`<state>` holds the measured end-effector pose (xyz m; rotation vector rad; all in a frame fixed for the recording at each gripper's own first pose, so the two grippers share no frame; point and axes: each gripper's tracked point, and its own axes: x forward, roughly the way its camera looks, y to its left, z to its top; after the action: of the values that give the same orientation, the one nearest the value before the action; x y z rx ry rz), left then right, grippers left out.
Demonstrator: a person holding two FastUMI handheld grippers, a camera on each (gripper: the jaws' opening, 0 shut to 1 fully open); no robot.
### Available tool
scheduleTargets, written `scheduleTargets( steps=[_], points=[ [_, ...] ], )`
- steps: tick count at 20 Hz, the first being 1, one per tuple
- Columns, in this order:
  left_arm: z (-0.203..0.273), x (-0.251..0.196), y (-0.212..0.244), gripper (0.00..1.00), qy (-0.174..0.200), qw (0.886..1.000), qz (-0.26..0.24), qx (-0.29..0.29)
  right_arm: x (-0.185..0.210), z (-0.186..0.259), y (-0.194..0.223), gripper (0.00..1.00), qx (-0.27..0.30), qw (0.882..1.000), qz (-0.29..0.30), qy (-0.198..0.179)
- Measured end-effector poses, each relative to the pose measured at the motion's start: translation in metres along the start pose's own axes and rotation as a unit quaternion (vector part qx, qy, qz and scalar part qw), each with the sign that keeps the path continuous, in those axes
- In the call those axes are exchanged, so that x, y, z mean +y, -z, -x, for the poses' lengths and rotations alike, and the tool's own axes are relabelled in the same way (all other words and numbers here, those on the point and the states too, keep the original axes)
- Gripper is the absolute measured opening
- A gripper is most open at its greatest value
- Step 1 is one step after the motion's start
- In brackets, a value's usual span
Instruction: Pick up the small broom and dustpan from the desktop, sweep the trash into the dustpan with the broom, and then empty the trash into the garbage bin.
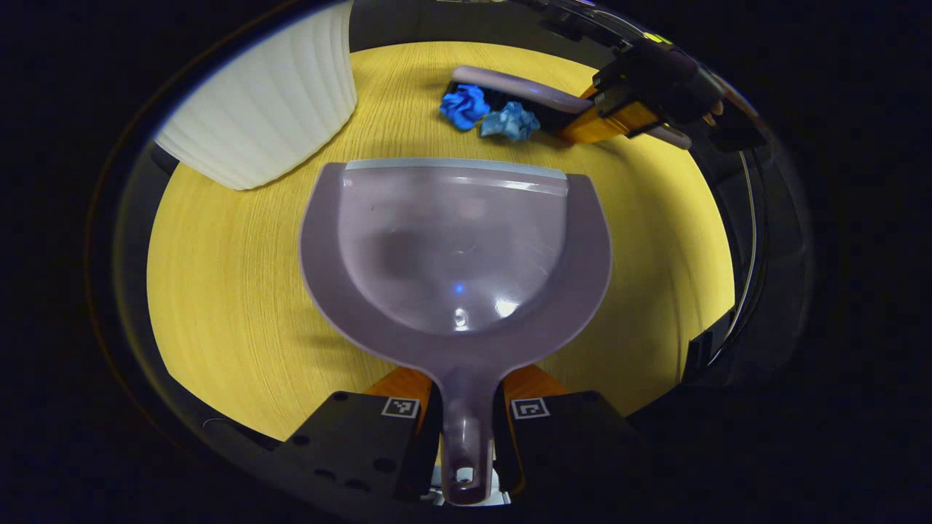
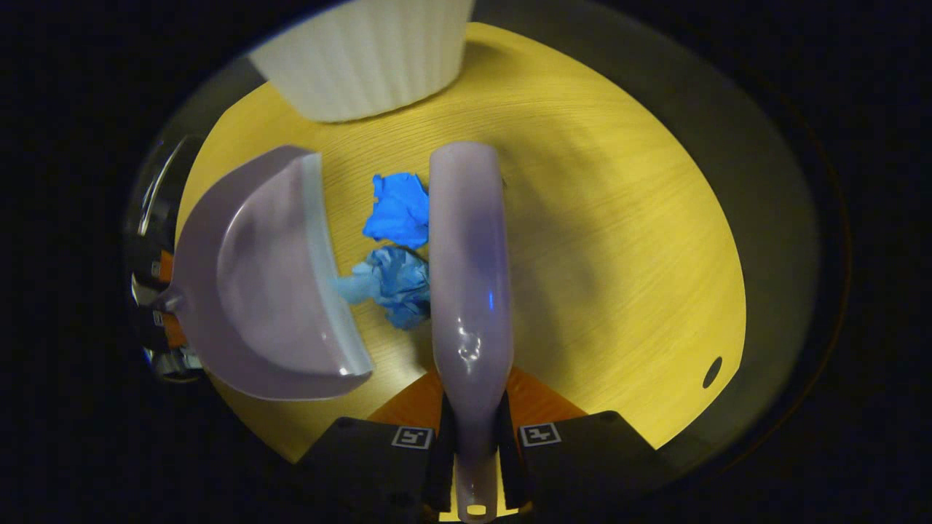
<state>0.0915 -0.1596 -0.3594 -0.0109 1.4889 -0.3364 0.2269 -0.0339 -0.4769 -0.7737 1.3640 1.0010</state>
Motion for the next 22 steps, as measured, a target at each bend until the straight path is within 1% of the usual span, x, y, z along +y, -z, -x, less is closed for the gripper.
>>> scheduleTargets(
  steps=[2, 4, 7, 8, 9, 12, 15, 16, 18, 20, 21, 22],
  points=[
    [0.0, 0.0, 0.0, 0.29, 0.0, 1.0, 0.001, -0.005, 0.011, 0.003, 0.003, 0.29, 0.007, 0.999, 0.046, -0.011],
    [-0.001, -0.001, -0.001, 0.29, 0.002, 1.0, 0.003, -0.012, 0.015, 0.007, 0.01, 0.29, 0.018, 0.997, 0.078, -0.018],
    [0.0, -0.002, -0.003, 0.29, 0.006, 1.0, 0.001, -0.028, 0.013, 0.009, 0.017, 0.29, 0.027, 0.994, 0.104, -0.006],
    [-0.001, -0.002, -0.001, 0.29, 0.01, 1.0, 0.001, -0.029, 0.017, 0.015, 0.021, 0.29, 0.037, 0.995, 0.092, -0.003],
    [-0.002, -0.002, -0.002, 0.3, 0.017, 0.999, 0.0, -0.036, 0.019, 0.018, 0.022, 0.29, 0.04, 0.997, 0.068, -0.002],
    [-0.001, -0.005, -0.004, 0.3, 0.042, 0.997, 0.004, -0.067, 0.015, 0.022, 0.016, 0.3, 0.027, 1.0, 0.012, 0.007],
    [-0.003, -0.003, 0.0, 0.29, 0.059, 0.994, -0.01, -0.092, 0.015, 0.017, 0.026, 0.3, 0.02, 0.999, -0.032, 0.016],
    [-0.001, -0.002, 0.0, 0.31, 0.059, 0.993, -0.019, -0.097, 0.015, 0.016, 0.026, 0.3, 0.015, 0.998, -0.05, 0.016],
    [0.002, 0.001, 0.003, 0.29, 0.063, 0.992, -0.031, -0.109, 0.01, 0.009, 0.031, 0.3, 0.001, 0.996, -0.09, 0.016],
    [0.014, 0.001, 0.002, 0.29, 0.083, 0.988, -0.027, -0.128, 0.006, 0.005, 0.037, 0.3, -0.015, 0.992, -0.127, 0.02],
    [0.02, 0.006, 0.002, 0.29, 0.084, 0.986, -0.022, -0.139, 0.007, 0.003, 0.04, 0.3, -0.02, 0.989, -0.142, 0.019],
    [0.021, 0.012, 0.003, 0.29, 0.078, 0.986, -0.019, -0.148, 0.007, 0.002, 0.044, 0.3, -0.024, 0.987, -0.155, 0.02]
  ],
)
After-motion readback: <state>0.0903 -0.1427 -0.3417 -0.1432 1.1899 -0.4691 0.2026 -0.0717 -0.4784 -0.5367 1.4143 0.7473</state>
